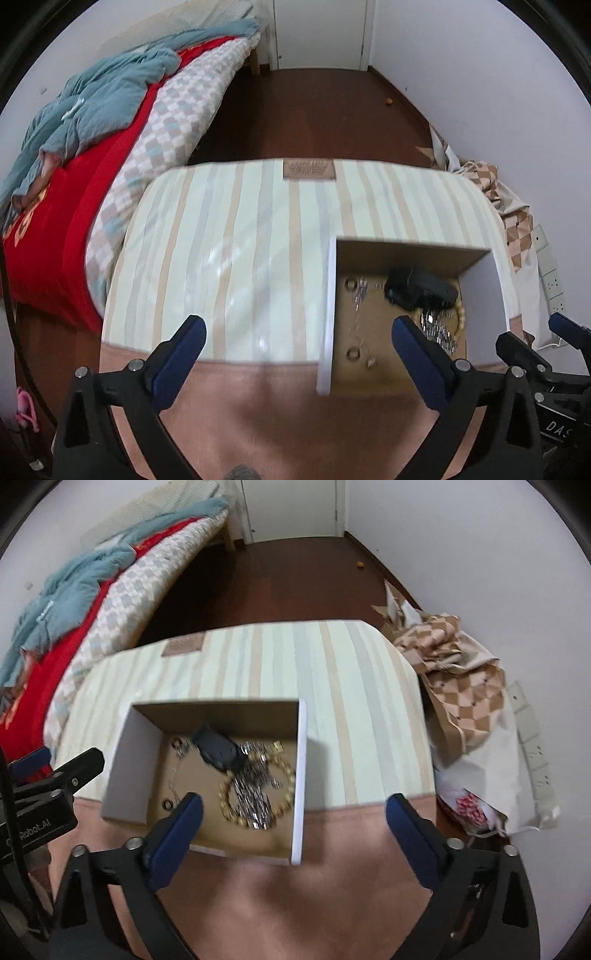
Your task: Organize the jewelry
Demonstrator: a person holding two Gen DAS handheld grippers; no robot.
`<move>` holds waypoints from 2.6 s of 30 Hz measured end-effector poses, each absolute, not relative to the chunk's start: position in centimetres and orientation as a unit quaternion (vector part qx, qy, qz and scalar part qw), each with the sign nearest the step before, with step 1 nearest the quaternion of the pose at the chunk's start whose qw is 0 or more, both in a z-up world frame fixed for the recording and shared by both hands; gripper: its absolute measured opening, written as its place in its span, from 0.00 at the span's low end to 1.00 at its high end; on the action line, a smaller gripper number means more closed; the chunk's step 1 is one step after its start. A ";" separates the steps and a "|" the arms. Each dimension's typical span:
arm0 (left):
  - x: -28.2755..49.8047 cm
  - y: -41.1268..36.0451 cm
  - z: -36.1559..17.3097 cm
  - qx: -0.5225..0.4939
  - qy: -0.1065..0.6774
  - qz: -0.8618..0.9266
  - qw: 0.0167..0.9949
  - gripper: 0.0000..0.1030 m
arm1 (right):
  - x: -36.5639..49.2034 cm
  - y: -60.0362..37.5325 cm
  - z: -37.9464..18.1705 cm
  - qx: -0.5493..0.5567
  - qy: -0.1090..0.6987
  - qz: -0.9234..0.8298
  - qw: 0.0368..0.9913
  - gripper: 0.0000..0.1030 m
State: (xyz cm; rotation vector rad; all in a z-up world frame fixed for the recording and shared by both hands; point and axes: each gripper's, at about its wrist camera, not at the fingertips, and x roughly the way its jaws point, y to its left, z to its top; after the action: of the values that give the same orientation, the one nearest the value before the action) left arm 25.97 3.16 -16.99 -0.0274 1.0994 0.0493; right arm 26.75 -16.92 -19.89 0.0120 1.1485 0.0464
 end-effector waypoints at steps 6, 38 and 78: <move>23.1 3.2 -15.4 -0.016 0.514 0.034 0.857 1.00 | 23.8 -16.9 -18.2 0.006 0.538 0.008 0.843 0.99; 4.1 2.0 5.1 -0.020 0.420 0.020 0.907 1.00 | 2.0 -17.9 7.5 -0.005 0.392 0.015 0.920 0.99; 14.7 0.8 -1.9 -0.008 0.487 0.053 0.872 1.00 | 15.4 -18.1 -1.4 -0.012 0.478 -0.009 0.878 1.00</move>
State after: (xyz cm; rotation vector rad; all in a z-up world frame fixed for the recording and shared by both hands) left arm 14.73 0.75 -1.91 -0.0167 1.0168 0.1098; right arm 15.35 -18.12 -1.38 -0.0249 0.9973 -0.0181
